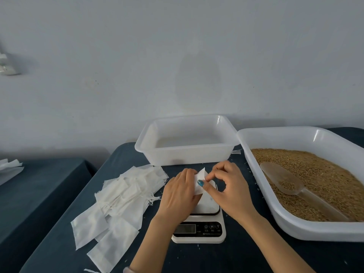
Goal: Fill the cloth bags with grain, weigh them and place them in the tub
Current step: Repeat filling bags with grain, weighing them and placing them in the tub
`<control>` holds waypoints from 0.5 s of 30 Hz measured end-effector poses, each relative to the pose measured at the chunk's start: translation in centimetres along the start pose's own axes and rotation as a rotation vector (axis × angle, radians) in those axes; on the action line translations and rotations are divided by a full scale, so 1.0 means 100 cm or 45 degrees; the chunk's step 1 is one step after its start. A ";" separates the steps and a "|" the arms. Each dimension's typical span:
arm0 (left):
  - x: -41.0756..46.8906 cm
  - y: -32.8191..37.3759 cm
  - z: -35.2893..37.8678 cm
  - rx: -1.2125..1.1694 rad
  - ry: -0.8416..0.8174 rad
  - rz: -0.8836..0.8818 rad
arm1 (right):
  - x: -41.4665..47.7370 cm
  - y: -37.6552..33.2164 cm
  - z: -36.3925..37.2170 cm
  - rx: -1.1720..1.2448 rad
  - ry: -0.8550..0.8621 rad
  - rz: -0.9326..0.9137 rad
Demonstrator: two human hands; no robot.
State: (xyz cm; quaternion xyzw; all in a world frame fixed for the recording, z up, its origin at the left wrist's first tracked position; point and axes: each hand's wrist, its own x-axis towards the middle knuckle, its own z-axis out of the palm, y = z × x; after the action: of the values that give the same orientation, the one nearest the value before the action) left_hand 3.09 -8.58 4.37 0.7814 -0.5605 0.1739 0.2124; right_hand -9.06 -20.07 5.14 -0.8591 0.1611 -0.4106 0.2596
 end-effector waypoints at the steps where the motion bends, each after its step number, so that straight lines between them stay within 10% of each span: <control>1: 0.000 0.000 0.001 0.000 0.006 0.015 | -0.001 -0.003 -0.001 0.019 -0.001 -0.069; 15: -0.002 -0.004 0.004 -0.552 0.035 -0.083 | -0.001 -0.019 -0.010 -0.364 -0.075 -0.284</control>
State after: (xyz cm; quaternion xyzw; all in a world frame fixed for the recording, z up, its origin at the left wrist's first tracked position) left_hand 3.44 -8.51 3.86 0.7326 -0.5562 0.0532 0.3886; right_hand -9.79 -18.81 6.74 -0.9115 0.1138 -0.3844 0.0924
